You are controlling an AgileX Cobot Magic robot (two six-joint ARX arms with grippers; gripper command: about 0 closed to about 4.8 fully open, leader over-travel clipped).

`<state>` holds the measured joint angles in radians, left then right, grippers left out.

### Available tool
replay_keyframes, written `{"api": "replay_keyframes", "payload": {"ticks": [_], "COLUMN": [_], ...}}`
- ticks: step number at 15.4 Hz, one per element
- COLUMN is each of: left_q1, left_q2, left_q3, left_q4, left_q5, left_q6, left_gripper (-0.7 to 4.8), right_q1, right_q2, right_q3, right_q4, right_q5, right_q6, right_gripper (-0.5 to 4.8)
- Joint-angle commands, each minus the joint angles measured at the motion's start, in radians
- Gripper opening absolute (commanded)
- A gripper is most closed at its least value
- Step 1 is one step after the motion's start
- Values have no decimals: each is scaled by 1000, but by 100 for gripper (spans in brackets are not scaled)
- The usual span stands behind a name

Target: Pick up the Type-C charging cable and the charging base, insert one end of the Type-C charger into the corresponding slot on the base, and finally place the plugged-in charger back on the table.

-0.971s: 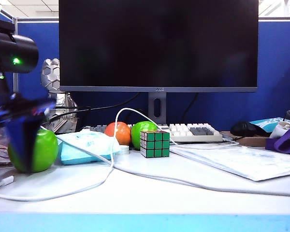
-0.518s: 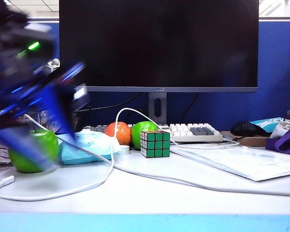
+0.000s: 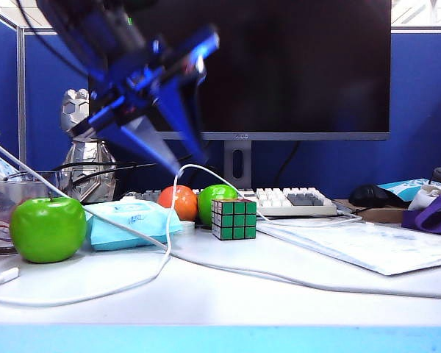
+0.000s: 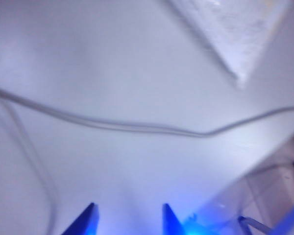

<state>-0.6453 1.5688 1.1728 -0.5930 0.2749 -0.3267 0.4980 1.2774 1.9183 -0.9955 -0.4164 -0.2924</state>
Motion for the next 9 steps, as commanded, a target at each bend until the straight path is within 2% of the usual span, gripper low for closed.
{"api": "replay_keyframes", "payload": {"ticks": [1, 4, 5, 9], "left_q1": [4, 3, 3, 3], "left_q2": [63, 131, 152, 237], "left_q3": [-1, -1, -1, -1], "left_q4": [-11, 6, 12, 27], "left_q5": [-28, -88, -121, -122], "left_q6": [1, 1, 1, -7], "left_gripper": [196, 217, 246, 255], "right_q1": [2, 2, 2, 2], "right_q2": [-6, -6, -6, -6], "right_q3": [6, 6, 6, 6], "right_q4": [-4, -18, -18, -19], "right_q5": [-9, -9, -9, -9], "right_q6": [8, 8, 8, 8], "right_gripper": [-1, -1, -1, -1]}}
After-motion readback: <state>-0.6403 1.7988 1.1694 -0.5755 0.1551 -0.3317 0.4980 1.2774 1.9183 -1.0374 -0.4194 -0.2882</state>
